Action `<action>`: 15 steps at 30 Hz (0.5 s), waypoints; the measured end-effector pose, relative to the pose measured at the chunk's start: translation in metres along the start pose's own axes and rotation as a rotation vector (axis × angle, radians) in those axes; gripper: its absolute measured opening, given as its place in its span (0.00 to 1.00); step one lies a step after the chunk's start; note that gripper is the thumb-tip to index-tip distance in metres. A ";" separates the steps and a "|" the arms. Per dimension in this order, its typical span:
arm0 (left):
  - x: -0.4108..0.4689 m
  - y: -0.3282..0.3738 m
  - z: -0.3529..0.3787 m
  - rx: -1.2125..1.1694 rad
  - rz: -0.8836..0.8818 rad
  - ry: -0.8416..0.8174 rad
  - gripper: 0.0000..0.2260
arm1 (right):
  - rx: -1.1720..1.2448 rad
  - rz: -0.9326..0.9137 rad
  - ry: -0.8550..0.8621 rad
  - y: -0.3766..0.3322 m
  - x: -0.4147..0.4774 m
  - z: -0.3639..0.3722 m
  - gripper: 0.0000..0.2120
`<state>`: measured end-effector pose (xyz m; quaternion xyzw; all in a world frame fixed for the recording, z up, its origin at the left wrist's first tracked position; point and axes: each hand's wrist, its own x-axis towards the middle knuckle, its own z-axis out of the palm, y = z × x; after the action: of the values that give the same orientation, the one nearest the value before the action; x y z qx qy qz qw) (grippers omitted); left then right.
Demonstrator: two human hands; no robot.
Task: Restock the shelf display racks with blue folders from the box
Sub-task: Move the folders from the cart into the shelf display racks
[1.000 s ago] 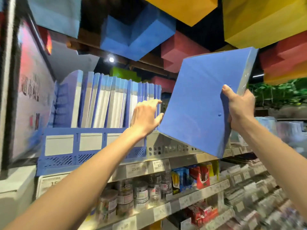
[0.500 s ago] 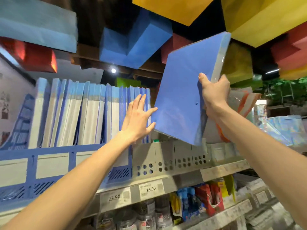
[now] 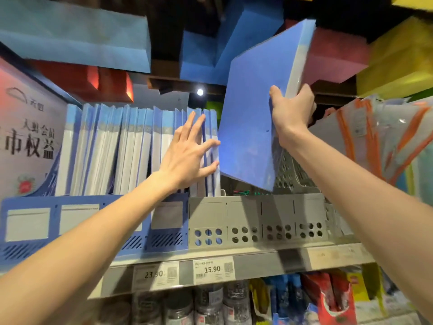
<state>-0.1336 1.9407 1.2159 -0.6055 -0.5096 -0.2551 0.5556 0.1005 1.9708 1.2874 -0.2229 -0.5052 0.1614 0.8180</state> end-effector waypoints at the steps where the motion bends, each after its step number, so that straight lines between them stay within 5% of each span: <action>1: 0.001 0.003 0.000 0.005 -0.004 0.000 0.22 | -0.021 -0.016 -0.006 0.003 0.001 -0.001 0.12; 15: 0.004 0.016 0.008 -0.053 -0.041 0.014 0.21 | -0.090 -0.188 -0.040 -0.016 0.037 -0.020 0.13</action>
<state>-0.1197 1.9513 1.2109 -0.6079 -0.5109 -0.2839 0.5374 0.1350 1.9710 1.3160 -0.2079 -0.5469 0.0656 0.8083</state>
